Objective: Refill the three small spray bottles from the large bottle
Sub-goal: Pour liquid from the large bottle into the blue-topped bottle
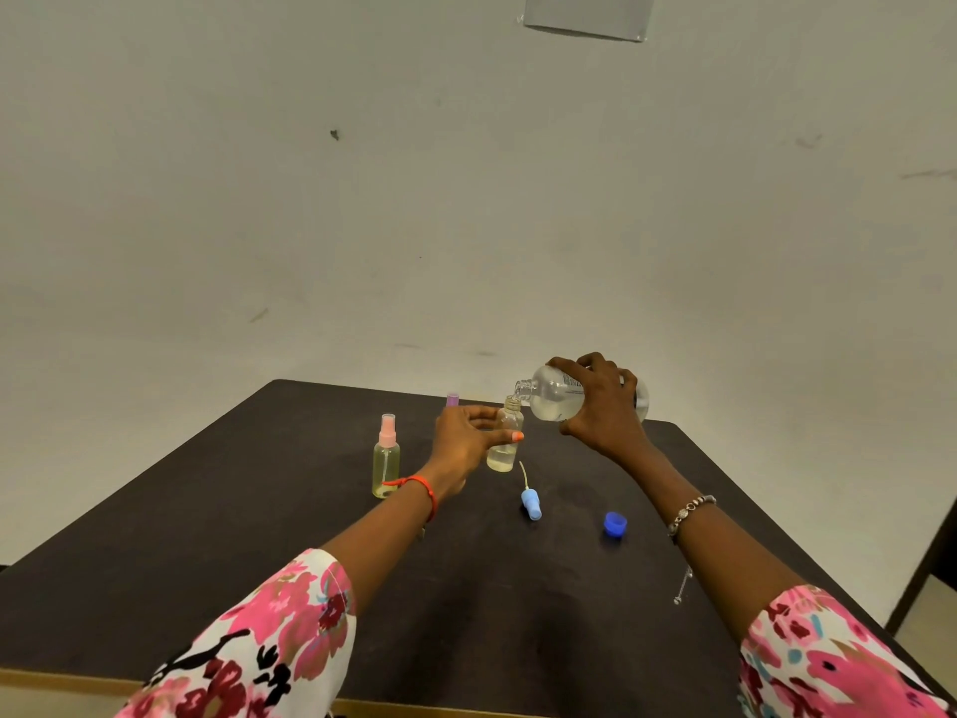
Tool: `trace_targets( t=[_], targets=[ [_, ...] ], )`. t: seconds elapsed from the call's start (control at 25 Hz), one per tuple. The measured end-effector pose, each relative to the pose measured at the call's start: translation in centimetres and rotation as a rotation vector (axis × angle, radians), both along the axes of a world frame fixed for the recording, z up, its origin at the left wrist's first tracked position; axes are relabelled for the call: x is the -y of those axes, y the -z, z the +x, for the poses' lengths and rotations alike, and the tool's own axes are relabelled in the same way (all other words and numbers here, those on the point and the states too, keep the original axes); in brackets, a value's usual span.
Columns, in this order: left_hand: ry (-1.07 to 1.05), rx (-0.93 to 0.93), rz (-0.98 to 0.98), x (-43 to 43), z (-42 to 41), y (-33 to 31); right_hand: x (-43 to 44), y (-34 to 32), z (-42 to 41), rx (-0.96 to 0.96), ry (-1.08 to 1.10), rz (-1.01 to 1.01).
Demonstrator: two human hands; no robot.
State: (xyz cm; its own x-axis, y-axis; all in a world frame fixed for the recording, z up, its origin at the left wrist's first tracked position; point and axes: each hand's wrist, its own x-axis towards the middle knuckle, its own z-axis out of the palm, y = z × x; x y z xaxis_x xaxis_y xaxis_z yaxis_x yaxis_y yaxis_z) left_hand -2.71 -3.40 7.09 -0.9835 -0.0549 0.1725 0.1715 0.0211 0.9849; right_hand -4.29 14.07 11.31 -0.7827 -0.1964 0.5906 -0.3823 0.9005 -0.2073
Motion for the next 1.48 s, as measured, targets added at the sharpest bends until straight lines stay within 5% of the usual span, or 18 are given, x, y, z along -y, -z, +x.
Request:
trace_targets(
  t=[1.48],
  targets=[
    [-0.015,0.003,-0.015,-0.13,0.30,0.06,-0.09,0.05,0.09,-0.009,-0.008,0.017]
  ],
)
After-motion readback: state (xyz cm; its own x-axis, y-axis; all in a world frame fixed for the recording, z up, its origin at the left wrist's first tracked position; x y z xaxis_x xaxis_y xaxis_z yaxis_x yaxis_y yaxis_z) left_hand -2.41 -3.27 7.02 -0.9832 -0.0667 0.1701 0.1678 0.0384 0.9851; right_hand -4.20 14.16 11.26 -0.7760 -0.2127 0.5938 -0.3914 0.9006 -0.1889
